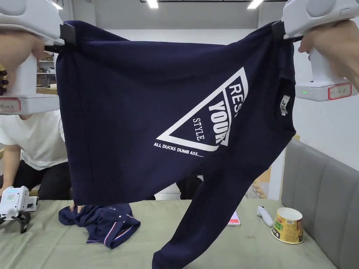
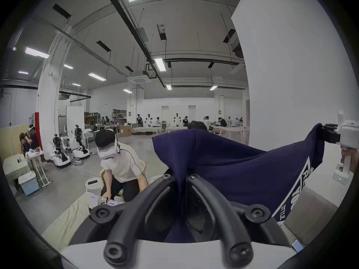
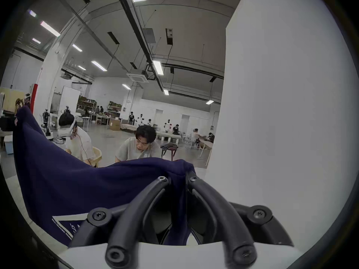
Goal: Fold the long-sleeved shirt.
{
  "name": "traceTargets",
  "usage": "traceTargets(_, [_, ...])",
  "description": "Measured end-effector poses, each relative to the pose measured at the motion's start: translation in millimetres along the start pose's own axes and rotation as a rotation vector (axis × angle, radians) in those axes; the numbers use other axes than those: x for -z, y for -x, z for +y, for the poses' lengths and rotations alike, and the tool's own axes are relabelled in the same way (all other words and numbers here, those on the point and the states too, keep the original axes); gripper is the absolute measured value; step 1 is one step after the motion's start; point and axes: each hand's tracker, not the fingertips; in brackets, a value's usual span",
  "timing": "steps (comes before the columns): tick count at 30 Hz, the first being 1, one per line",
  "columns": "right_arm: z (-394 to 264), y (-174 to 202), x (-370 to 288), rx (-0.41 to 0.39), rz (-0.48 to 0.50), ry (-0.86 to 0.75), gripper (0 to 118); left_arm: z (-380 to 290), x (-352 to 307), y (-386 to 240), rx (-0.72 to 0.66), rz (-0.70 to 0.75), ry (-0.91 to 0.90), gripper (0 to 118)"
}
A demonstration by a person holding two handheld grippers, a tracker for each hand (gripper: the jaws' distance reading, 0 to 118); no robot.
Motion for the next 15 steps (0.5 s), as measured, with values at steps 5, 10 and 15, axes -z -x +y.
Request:
traceTargets(5, [-42.9,3.0,18.9,0.023,-0.005,0.047,10,-37.5,19.9,-6.1,-0.007,-0.013,0.04,12])
traceTargets(10, [-142.2,16.7,36.4,0.087,0.029,0.182,10,-121.1,41.1,-13.0,-0.017,-0.047,0.161,12])
traceTargets(15, [-250.3,35.9,40.9,0.1,0.077,0.284,10,-223.8,50.0,-17.7,0.02,-0.055,0.24,12])
